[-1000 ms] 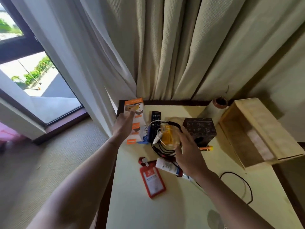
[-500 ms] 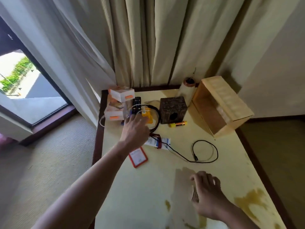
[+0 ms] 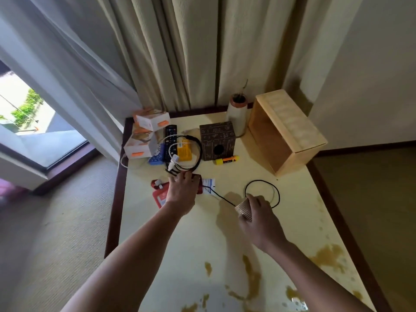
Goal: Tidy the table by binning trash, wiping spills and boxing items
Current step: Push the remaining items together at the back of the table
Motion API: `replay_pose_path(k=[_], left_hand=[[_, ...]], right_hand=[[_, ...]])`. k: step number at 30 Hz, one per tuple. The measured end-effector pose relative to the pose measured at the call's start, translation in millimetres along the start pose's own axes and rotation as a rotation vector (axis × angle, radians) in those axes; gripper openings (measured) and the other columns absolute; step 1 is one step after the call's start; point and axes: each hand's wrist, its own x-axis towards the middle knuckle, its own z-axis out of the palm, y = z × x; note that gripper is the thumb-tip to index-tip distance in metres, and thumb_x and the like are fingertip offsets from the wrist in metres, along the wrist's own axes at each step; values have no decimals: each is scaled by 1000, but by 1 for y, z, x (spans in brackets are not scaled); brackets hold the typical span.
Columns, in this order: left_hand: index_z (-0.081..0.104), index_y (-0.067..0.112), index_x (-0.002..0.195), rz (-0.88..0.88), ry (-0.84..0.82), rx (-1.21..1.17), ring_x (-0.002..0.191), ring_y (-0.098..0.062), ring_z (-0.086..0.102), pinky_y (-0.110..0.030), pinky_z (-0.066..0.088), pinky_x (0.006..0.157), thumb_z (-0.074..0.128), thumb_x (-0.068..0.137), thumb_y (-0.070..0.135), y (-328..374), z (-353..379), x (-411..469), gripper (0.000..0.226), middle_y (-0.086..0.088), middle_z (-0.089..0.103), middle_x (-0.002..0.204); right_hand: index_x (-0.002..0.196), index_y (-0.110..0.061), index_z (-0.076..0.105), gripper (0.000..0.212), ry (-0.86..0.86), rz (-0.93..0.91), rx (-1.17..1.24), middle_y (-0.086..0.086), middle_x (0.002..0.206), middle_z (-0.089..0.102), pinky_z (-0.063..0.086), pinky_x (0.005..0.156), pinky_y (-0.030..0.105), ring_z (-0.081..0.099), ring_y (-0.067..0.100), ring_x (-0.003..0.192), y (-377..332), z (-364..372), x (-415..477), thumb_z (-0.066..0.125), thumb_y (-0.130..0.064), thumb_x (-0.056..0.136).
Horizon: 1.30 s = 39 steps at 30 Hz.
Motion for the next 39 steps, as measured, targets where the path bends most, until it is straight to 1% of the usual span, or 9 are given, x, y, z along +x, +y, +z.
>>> replay_pose_path(k=[6, 13, 17, 20, 22, 25, 33, 37, 39], left_hand=[[48, 18, 142, -25, 78, -193, 110, -28, 60, -46, 53, 88, 55, 91, 42, 1, -5, -21, 57, -12, 41, 143], [42, 28, 134, -225, 256, -792, 97, -23, 54, -42, 57, 70, 54, 95, 42, -27, -33, -38, 42, 0, 31, 132], [49, 31, 129, -369, 248, -1069, 97, -20, 56, -46, 57, 81, 48, 92, 46, -52, -55, -22, 40, 6, 42, 125], [55, 52, 124, -388, 273, -1435, 107, -22, 62, -48, 56, 91, 51, 85, 43, -84, -63, 6, 39, 6, 59, 130], [67, 35, 115, -458, 261, -1573, 96, -24, 66, -42, 56, 88, 57, 91, 34, -105, -70, 30, 26, -6, 69, 114], [64, 16, 84, -622, 223, -1523, 80, -27, 64, -38, 53, 75, 58, 98, 31, -132, -81, 64, 21, -6, 66, 83], [65, 7, 97, -571, 166, -1273, 78, -24, 63, -28, 41, 55, 58, 98, 32, -143, -64, 127, 26, -9, 66, 86], [69, 20, 109, -500, 193, -1215, 78, -17, 65, -28, 47, 56, 60, 100, 36, -136, -51, 139, 21, -2, 68, 91], [66, 23, 118, -481, 197, -1206, 78, -15, 66, -26, 49, 56, 61, 100, 39, -134, -48, 140, 24, 0, 68, 95]], right_hand=[[157, -13, 27, 69, -72, -5, -102, 8, 141, 46, 53, 91, 41, 46, 27, 125, 2, 9, 37, 53, -38, 98], [153, -27, 31, 62, 172, -79, 407, 4, 142, 57, 56, 95, 44, 61, 24, 122, -56, -15, 71, 57, -43, 99], [151, -33, 31, 60, 208, -171, 514, 3, 140, 58, 61, 87, 41, 64, 18, 115, -116, -34, 98, 56, -50, 99], [155, -28, 33, 63, 225, -179, 594, 1, 151, 49, 50, 103, 34, 52, 18, 132, -167, -46, 134, 55, -48, 100], [156, -24, 32, 60, 202, -154, 639, 5, 154, 47, 44, 106, 33, 48, 22, 137, -197, -50, 165, 52, -43, 103], [155, -16, 33, 58, 158, -54, 656, 12, 152, 48, 40, 109, 39, 48, 30, 136, -227, -47, 214, 49, -31, 102], [158, -13, 22, 69, 57, 192, 520, 17, 155, 42, 40, 109, 42, 43, 37, 139, -235, -3, 287, 55, -28, 100], [146, -6, 42, 49, 16, 222, 394, 18, 147, 48, 42, 109, 46, 47, 38, 134, -242, -3, 304, 52, -25, 102], [144, -8, 43, 46, 0, 252, 412, 17, 145, 50, 46, 98, 40, 51, 36, 130, -244, -5, 309, 51, -21, 100]])
